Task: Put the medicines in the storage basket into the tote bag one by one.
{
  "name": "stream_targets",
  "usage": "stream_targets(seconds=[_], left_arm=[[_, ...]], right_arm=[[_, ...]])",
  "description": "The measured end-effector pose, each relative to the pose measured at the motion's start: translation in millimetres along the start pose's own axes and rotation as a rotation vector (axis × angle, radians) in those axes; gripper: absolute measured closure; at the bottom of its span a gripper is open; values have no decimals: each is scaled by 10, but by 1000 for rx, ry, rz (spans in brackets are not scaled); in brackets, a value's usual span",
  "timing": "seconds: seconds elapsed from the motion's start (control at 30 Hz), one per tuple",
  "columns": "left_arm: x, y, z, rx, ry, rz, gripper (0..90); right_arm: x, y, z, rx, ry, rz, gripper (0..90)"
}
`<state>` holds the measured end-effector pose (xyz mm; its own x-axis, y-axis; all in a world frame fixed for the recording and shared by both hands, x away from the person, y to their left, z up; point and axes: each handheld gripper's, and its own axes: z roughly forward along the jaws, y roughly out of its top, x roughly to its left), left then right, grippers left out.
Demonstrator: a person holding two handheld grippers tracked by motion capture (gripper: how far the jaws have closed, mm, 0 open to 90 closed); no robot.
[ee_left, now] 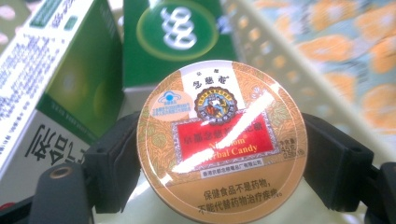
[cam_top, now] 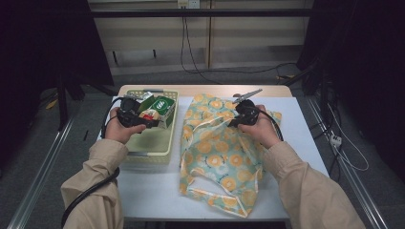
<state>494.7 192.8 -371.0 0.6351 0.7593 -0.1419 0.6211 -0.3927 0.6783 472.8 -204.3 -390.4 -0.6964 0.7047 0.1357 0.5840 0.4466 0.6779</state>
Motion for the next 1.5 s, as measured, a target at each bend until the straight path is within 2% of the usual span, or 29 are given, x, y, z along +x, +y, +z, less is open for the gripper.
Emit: stream_targets(seconds=[0.03, 0.17, 0.3, 0.37, 0.53, 0.67, 0.8, 0.9, 1.1, 1.13, 1.17, 1.23, 1.27, 1.43, 1.47, 1.5], left_arm=[[-35, 12, -21, -11, -18, -10, 205], [-222, 67, -87, -13, -70, 15, 205], [-428, 139, -138, -55, -130, 66, 205], [-561, 172, -147, -68, -163, 76, 205], [-922, 225, -116, -68, -219, 159, 205], [-1193, 248, -68, -50, -258, 203, 205], [-1409, 248, 20, -48, -283, 239, 205], [-1524, 233, 97, -35, -295, 275, 205], [-1721, 191, 256, -29, -324, 302, 205], [-1765, 183, 269, -27, -300, 305, 205], [-1785, 177, 301, -28, -329, 303, 205], [-1848, 163, 345, -25, -321, 306, 205], [-1869, 157, 371, -29, -342, 310, 205], [-2025, 128, 464, -26, -358, 337, 205], [-2048, 121, 486, -27, -358, 342, 205], [-2073, 115, 490, -24, -328, 344, 205]], right_arm=[[-2, -2, 2, 1, 0, 0, 889], [-15, -3, 4, 1, 1, 10, 889], [-19, -5, 17, 3, -1, 14, 889], [-20, -5, 23, 1, 0, 15, 889], [-22, -6, 38, 7, 2, 14, 889], [-20, -7, 43, 7, 1, 15, 889], [-16, -4, 42, 6, 1, 15, 889], [-11, -2, 42, 5, 3, 15, 889], [-20, -1, 31, -3, 2, 22, 889], [-21, -1, 30, -2, 3, 22, 889], [-19, -1, 29, -3, 1, 22, 889], [-18, 1, 24, -3, 2, 22, 889], [-18, 3, 22, -3, 2, 22, 889], [-13, 6, 12, -10, 2, 22, 889], [-15, 5, 8, -10, 3, 22, 889], [-16, 6, 5, -11, 3, 20, 889]])
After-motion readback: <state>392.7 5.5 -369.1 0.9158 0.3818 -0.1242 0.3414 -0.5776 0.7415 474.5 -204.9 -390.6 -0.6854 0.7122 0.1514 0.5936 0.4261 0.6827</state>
